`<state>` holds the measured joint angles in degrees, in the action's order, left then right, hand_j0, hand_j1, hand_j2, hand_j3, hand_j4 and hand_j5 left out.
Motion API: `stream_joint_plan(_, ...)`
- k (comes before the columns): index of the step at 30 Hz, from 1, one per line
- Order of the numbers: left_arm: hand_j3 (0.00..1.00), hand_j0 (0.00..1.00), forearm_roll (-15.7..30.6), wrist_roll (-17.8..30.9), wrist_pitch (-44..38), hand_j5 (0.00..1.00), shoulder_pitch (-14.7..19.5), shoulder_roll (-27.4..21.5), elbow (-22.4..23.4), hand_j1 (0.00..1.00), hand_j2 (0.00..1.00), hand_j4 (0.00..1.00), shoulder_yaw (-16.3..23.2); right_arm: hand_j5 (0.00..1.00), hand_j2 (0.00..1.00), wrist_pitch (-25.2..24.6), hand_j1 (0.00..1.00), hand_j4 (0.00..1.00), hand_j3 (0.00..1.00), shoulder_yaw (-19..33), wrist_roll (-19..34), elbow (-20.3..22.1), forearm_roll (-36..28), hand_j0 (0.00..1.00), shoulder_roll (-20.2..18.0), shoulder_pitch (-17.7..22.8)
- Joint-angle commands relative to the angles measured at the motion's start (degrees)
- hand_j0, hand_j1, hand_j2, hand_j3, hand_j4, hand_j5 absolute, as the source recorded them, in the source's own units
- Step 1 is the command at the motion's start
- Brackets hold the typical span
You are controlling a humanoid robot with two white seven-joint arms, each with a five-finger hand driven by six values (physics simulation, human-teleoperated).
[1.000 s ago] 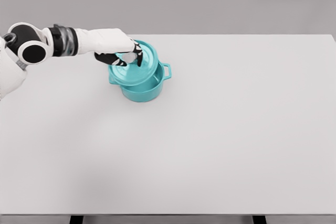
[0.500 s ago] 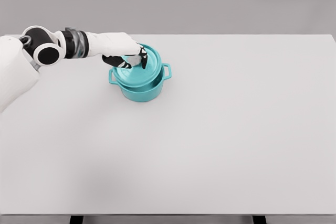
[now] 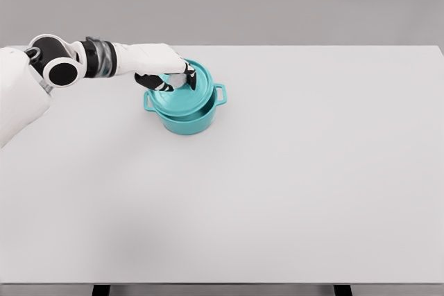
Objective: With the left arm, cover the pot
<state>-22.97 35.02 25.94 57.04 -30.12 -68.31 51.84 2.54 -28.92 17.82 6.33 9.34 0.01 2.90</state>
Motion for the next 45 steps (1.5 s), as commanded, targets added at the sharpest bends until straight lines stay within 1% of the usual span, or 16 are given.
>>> stream_joint_plan(1, 0.64, 0.64, 0.3, 0.0, 0.0, 0.64, 0.0, 0.1, -0.2, 0.64, 0.64, 0.64, -0.1, 1.0, 1.0, 0.0, 1.0, 1.0, 1.0, 0.0, 0.0, 0.0, 0.0, 1.0, 0.0, 0.0)
stream_joint_plan(4, 0.68, 0.68, 0.3, 0.0, 0.1, 0.68, -0.1, 0.2, -0.2, 0.68, 0.68, 0.68, 0.3, 1.0, 1.0, 0.0, 1.0, 1.0, 1.0, 0.0, 0.0, 0.0, 0.0, 1.0, 0.0, 0.0)
stream_joint_plan(13, 0.69, 0.69, 0.4, 0.0, 0.1, 0.69, -0.1, 0.3, -0.3, 0.69, 0.69, 0.69, 0.5, 1.0, 1.0, 0.0, 1.0, 1.0, 1.0, 0.0, 0.0, 0.0, 0.0, 1.0, 0.0, 0.0)
stream_joint_plan(15, 0.7, 0.7, 0.3, 0.0, 0.1, 0.7, -0.1, 0.3, -0.3, 0.7, 0.7, 0.7, 0.5, 1.0, 1.0, 0.0, 1.0, 1.0, 1.0, 0.0, 0.0, 0.0, 0.0, 1.0, 0.0, 0.0)
stream_joint_plan(17, 0.74, 0.74, 0.3, 0.0, 0.1, 0.74, -0.1, 0.4, -0.3, 0.74, 0.74, 0.74, 0.5, 1.0, 1.0, 0.0, 1.0, 1.0, 1.0, -0.1, 0.0, 0.0, 0.0, 1.0, 0.0, 0.0)
stream_joint_plan(23, 0.77, 0.77, 0.4, 0.0, 0.3, 0.77, -0.2, 0.3, -0.5, 0.77, 0.77, 0.77, 0.5, 1.0, 1.0, 0.0, 1.0, 1.0, 1.0, -0.1, 0.0, 0.0, 0.0, 1.0, 0.0, 0.0)
stream_joint_plan(26, 0.82, 0.82, 0.5, 0.0, 0.3, 0.82, -0.2, 0.1, -1.0, 0.82, 0.82, 0.82, 0.5, 1.0, 1.0, 0.0, 1.0, 1.0, 1.0, 0.0, 0.0, 0.0, 0.0, 1.0, 0.0, 0.0)
stream_joint_plan(30, 0.95, 0.95, 0.5, 0.0, 0.3, 0.95, -0.2, 0.0, -1.1, 0.95, 0.95, 0.95, 0.5, 1.0, 1.0, 0.0, 1.0, 1.0, 1.0, 0.0, 0.0, 0.0, 0.0, 1.0, 0.0, 0.0)
stream_joint_plan(32, 0.99, 0.99, 0.5, 0.0, 0.3, 0.99, -0.1, -0.1, -1.2, 0.99, 0.99, 0.99, 0.5, 1.0, 1.0, 0.0, 1.0, 1.0, 1.0, 0.0, 0.0, 0.0, 0.0, 1.0, 0.0, 0.0)
stream_joint_plan(36, 1.0, 1.0, 1.3, 0.0, 1.3, 1.0, 0.4, -0.6, -1.2, 1.0, 1.0, 1.0, 0.5, 1.0, 1.0, 0.0, 1.0, 1.0, 1.0, 0.0, 0.0, 0.0, 0.0, 1.0, 0.0, 0.0)
stream_joint_plan(37, 1.0, 1.0, 2.8, 0.0, 2.4, 1.0, 0.8, -1.2, -1.2, 1.0, 1.0, 1.0, 0.5, 1.0, 1.0, 0.0, 1.0, 1.0, 1.0, 0.0, 0.0, 0.0, 0.0, 1.0, 0.0, 0.0)
stream_joint_plan(39, 1.0, 1.0, 9.0, 0.0, 6.8, 1.0, 1.5, -4.9, -1.2, 1.0, 1.0, 1.0, 0.4, 1.0, 1.0, 0.0, 1.0, 1.0, 1.0, 0.0, 0.0, 0.0, 0.0, 1.0, 0.0, 0.0)
stream_joint_plan(40, 1.0, 1.0, 11.1, 0.0, 8.9, 1.0, 1.8, -7.3, -1.2, 1.0, 1.0, 1.0, 0.3, 1.0, 1.0, 0.0, 1.0, 1.0, 1.0, 0.0, 0.0, 0.0, 0.0, 1.0, 0.0, 0.0)
stream_joint_plan(43, 1.0, 1.0, 11.6, 0.0, 9.1, 1.0, 0.8, -15.0, -1.0, 1.0, 1.0, 1.0, -0.1, 1.0, 1.0, 0.0, 1.0, 1.0, 1.0, 0.0, 0.0, 0.0, 0.0, 1.0, 0.0, 0.0)
stream_joint_plan(44, 1.0, 1.0, 11.7, 0.0, 9.1, 1.0, 0.6, -16.9, -0.8, 1.0, 1.0, 1.0, -0.5, 1.0, 1.0, 0.0, 1.0, 1.0, 1.0, 0.0, 0.0, 0.0, 0.0, 1.0, 0.0, 0.0)
stream_joint_plan(45, 1.0, 1.0, 11.8, 0.0, 9.1, 1.0, -0.5, -17.9, -0.2, 1.0, 1.0, 1.0, -1.7, 1.0, 1.0, 0.0, 1.0, 1.0, 1.0, 0.0, 0.0, 0.0, 0.0, 1.0, 0.0, 0.0)
